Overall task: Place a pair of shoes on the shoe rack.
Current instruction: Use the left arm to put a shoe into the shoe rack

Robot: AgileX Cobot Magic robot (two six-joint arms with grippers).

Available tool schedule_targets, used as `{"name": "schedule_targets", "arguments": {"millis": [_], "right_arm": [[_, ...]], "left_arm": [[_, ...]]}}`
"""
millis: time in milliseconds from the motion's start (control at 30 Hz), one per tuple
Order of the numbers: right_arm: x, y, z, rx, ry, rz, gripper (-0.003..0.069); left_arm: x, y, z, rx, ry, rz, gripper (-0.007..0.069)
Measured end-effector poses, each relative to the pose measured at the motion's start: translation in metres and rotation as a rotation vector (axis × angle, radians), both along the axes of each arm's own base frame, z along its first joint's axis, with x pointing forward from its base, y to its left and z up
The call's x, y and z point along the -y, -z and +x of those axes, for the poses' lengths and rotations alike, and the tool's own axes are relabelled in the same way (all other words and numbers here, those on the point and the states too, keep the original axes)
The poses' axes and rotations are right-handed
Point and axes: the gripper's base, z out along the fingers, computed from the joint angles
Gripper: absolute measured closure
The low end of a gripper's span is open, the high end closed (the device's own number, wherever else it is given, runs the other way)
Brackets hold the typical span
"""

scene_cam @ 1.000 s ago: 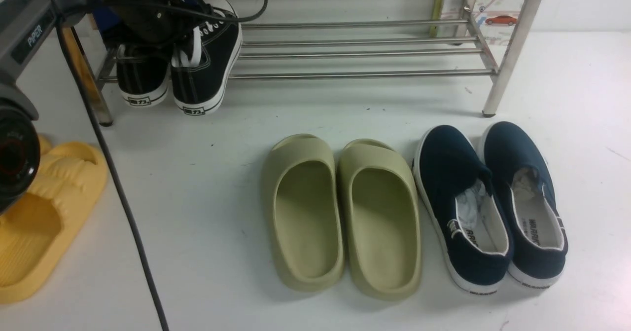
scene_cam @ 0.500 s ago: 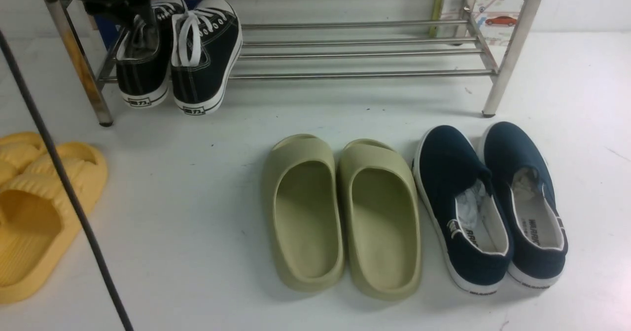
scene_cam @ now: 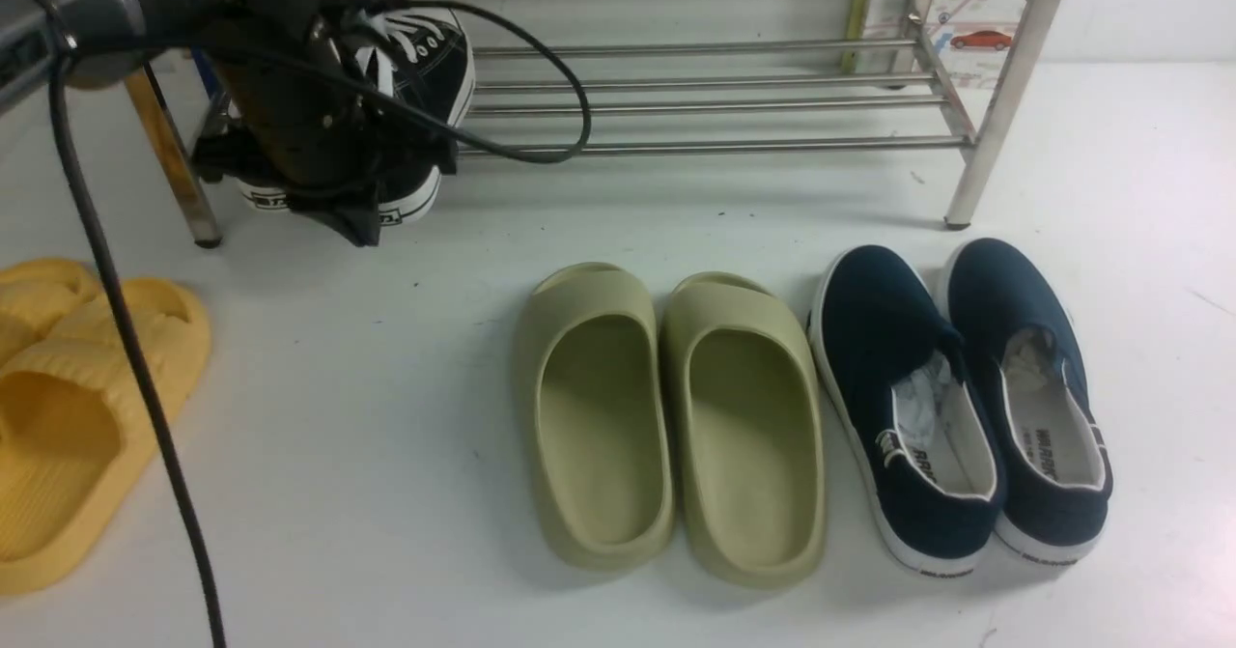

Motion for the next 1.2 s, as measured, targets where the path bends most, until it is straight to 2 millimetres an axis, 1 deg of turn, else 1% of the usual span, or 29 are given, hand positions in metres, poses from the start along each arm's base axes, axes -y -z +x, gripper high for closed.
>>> {"name": "schedule_targets", "arguments": {"millis": [33,67,100,133,167,200,233,300,367,433,567,700,900,967,1033,1100,1133,1167,1200], "right_arm": [[0.000,0.000,0.000,0.000,0.000,0.000,0.0412],[0.000,0.000,0.000,0.000,0.000,0.000,0.0412],[0.000,0.000,0.000,0.000,0.000,0.000,0.0412],[0.000,0.000,0.000,0.000,0.000,0.000,0.0412],[0.000,0.000,0.000,0.000,0.000,0.000,0.0412],[0.000,0.000,0.000,0.000,0.000,0.000,0.0412],[0.000,0.000,0.000,0.000,0.000,0.000,0.0412],[0.000,0.000,0.000,0.000,0.000,0.000,0.0412],[0.000,0.000,0.000,0.000,0.000,0.000,0.0412],[0.000,0.000,0.000,0.000,0.000,0.000,0.0412],[0.000,0.000,0.000,0.000,0.000,0.000,0.0412],[0.000,0.000,0.000,0.000,0.000,0.000,0.0412],[0.000,0.000,0.000,0.000,0.000,0.000,0.0412],[0.000,0.000,0.000,0.000,0.000,0.000,0.0412],[0.000,0.000,0.000,0.000,0.000,0.000,0.0412],[0.000,0.000,0.000,0.000,0.000,0.000,0.0412],[0.000,0.000,0.000,0.000,0.000,0.000,0.0412],[0.000,0.000,0.000,0.000,0.000,0.000,0.0412],[0.000,0.000,0.000,0.000,0.000,0.000,0.0412]], "left_arm": [[0.000,0.001,0.000,-0.002,0.000,0.001,0.0638],[0.001,0.009,0.007,0.017,-0.002,-0.002,0.0638],[0.002,0.014,0.013,0.043,-0.003,-0.006,0.0638],[0.002,0.015,0.014,0.040,-0.003,-0.005,0.0638],[0.004,0.021,0.022,0.062,-0.006,-0.005,0.0638],[0.004,0.020,0.023,0.072,-0.007,-0.006,0.0638],[0.004,0.023,0.030,0.088,-0.011,-0.004,0.0638],[0.001,0.021,0.041,0.110,-0.024,-0.004,0.0638],[0.000,0.021,0.045,0.094,-0.030,0.000,0.0638],[-0.001,0.019,0.053,0.087,-0.039,0.000,0.0638],[0.000,0.017,0.068,0.116,-0.037,0.005,0.0638],[0.001,0.016,0.071,0.123,-0.025,0.004,0.0638],[0.000,0.013,0.069,0.113,-0.019,0.009,0.0638],[-0.001,0.000,0.061,0.102,-0.010,0.017,0.0638],[-0.002,-0.007,0.057,0.098,-0.005,0.021,0.0638],[-0.005,-0.036,0.041,0.100,0.010,0.032,0.0638],[-0.007,-0.047,0.033,0.094,0.016,0.036,0.0638],[-0.007,-0.050,0.032,0.094,0.015,0.036,0.0638],[-0.009,-0.067,0.021,0.102,0.019,0.038,0.0638]]}}
